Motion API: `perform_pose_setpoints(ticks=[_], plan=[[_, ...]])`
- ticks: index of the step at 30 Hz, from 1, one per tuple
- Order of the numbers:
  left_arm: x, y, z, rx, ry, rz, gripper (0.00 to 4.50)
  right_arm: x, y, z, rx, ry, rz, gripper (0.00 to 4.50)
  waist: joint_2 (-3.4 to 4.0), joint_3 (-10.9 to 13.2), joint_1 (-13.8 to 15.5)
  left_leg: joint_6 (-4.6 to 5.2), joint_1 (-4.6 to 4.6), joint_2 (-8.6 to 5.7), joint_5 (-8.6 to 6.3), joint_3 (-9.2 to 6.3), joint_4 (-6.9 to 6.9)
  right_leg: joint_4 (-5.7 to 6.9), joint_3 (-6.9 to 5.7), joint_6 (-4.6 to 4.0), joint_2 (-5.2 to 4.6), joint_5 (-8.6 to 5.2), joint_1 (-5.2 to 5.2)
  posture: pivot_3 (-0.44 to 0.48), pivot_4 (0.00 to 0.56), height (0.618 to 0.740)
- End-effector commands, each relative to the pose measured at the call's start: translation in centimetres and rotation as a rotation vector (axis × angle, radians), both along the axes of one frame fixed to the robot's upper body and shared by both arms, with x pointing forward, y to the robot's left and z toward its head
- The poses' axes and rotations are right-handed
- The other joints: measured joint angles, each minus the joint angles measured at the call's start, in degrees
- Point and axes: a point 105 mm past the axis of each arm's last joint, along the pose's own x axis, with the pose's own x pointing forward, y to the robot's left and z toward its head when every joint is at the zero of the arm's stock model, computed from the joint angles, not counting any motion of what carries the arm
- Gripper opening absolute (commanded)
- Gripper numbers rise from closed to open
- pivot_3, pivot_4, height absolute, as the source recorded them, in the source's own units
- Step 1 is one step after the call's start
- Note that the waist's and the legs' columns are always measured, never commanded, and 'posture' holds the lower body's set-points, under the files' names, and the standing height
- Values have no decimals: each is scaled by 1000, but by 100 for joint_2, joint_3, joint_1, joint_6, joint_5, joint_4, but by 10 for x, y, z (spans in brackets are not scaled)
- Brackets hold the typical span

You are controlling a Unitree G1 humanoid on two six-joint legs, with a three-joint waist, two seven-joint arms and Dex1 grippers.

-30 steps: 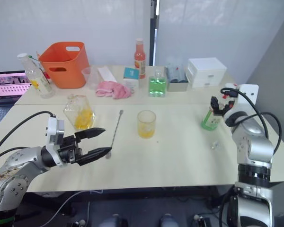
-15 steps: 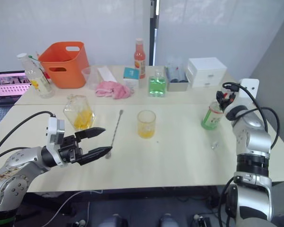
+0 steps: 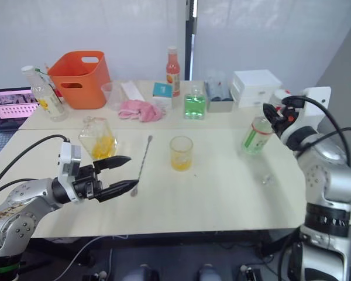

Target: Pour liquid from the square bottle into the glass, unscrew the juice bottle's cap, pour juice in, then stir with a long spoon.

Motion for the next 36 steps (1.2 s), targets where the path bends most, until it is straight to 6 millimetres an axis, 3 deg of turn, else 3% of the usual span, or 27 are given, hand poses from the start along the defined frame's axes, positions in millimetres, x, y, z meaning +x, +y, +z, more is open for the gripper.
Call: perform_pose_setpoints(ticks=[1, 3, 7, 13, 25, 36], plan=[[-1, -3, 6, 7, -29, -28, 4500, -36, 31, 24, -31, -78, 181, 1545, 0, 0, -8, 0, 0, 0, 0, -3, 1, 0, 0, 0, -1, 0, 1, 0, 150, 715], [0, -3, 5, 11, -28, -34, 4500, -47, 42, 21, -30, -65, 233, 1545, -1, 0, -18, 0, 5, 1, 0, -4, 2, 0, 1, 0, -1, 0, 6, 0, 150, 715], [2, -4, 3, 23, -27, -57, 4500, -83, 89, 7, -25, -27, 453, 1545, -2, 0, -2, 0, 3, 0, 0, -6, 1, 0, 0, 0, -1, 0, 3, 0, 150, 715], [4, -8, 1, 40, -23, -93, 4500, -107, 146, -14, -61, 8, 631, 1545, -3, 1, -20, 0, 4, 2, 0, -8, 3, -1, 0, 0, 1, -1, 5, 0, 150, 715], [3, -10, -1, 83, -20, -135, 4500, -89, 168, -48, -120, 38, 576, 1545, -4, 1, 4, 1, 0, -3, -1, -8, 4, -7, -2, 1, 0, -1, 3, 0, 150, 715], [2, -9, -1, 90, -21, -131, 4500, -83, 169, -86, -166, 88, 528, 1545, -6, -1, -7, 1, 5, -2, 0, -9, 5, -6, -3, 1, 1, -1, 7, 0, 150, 715]])
